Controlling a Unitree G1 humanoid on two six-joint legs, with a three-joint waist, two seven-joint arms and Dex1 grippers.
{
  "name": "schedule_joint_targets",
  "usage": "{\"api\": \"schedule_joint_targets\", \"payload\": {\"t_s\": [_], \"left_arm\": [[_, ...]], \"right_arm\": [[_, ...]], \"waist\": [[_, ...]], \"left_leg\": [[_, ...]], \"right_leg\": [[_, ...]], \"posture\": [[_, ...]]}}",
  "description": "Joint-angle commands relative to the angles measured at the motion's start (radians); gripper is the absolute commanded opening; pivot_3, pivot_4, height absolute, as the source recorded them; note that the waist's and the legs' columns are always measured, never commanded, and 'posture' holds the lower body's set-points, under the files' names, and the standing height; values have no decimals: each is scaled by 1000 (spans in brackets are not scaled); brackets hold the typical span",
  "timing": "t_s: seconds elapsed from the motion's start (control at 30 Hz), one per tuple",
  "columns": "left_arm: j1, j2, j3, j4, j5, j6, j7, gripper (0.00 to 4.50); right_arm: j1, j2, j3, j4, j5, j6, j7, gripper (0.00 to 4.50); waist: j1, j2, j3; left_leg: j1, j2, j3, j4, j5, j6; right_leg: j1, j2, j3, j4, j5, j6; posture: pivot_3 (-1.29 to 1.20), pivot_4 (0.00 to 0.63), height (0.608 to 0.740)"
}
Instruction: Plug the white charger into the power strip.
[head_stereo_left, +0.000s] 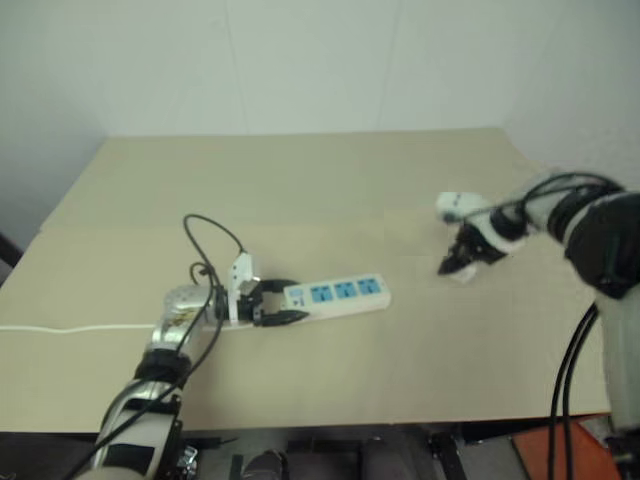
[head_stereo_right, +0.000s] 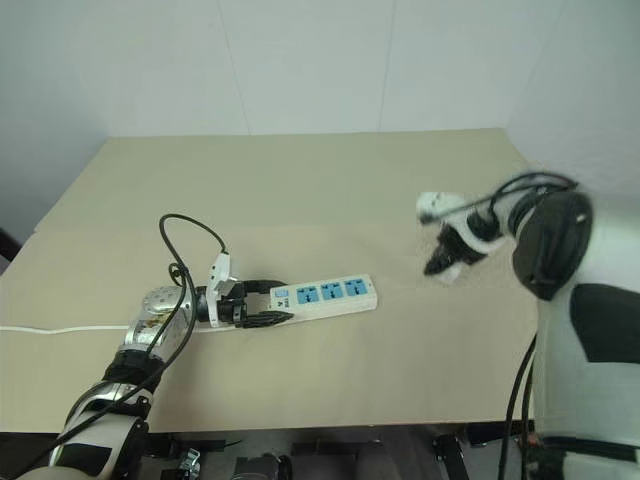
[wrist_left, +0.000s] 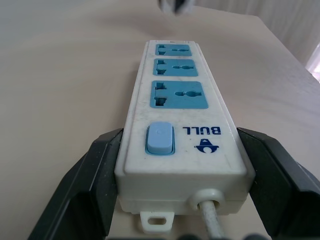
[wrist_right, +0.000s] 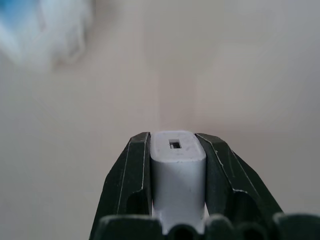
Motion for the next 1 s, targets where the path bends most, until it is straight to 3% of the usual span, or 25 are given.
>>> {"api": "schedule_joint_targets", "payload": {"t_s": [0.03,0.13,0.23,0.3,0.4,0.6,1.0], "left_arm": [[-25,-8,-32,9,11,-42,-55,3256],[-42,-15,-43,30,10,-61,-89,3256],[-61,-22,-49,62,10,-83,-125,3256],[-75,-24,-51,85,12,-94,-140,3256],[-95,-28,-49,118,16,-108,-157,3256],[-112,-32,-48,154,22,-122,-170,3256],[-96,-28,-46,139,25,-122,-153,3256]], "right_arm": [[47,-51,-168,33,127,-143,55,1127],[239,-44,-388,33,234,-545,82,1127],[442,44,-606,33,324,-890,125,1127],[535,110,-689,33,329,-1070,106,1127],[605,175,-753,33,321,-1161,114,1127],[637,242,-829,33,340,-1123,167,1127],[572,233,-757,33,348,-834,224,1127]], "waist": [[6,-2,-1],[13,-5,-3],[1,-7,-3],[-17,-7,-3],[-36,-7,-3],[-50,-9,-4],[-50,-9,-4]], "left_leg": [[0,0,0,0,-2,3],[7,1,-1,0,-5,8],[8,0,0,-1,-7,11],[7,1,0,-2,-6,10],[6,0,0,-1,-4,6],[4,-1,0,-1,-4,7],[5,-1,0,-1,-4,7]], "right_leg": [[1,0,-1,-1,0,0],[13,1,-3,-13,0,0],[16,1,-2,-20,1,2],[16,0,-2,-22,2,3],[17,-1,-2,-24,2,4],[20,-1,-3,-29,4,6],[20,-1,-3,-28,4,6]], "posture": [[0,150,740],[0,150,740],[0,150,740],[0,150,740],[0,150,740],[0,150,740],[0,150,740]]}}
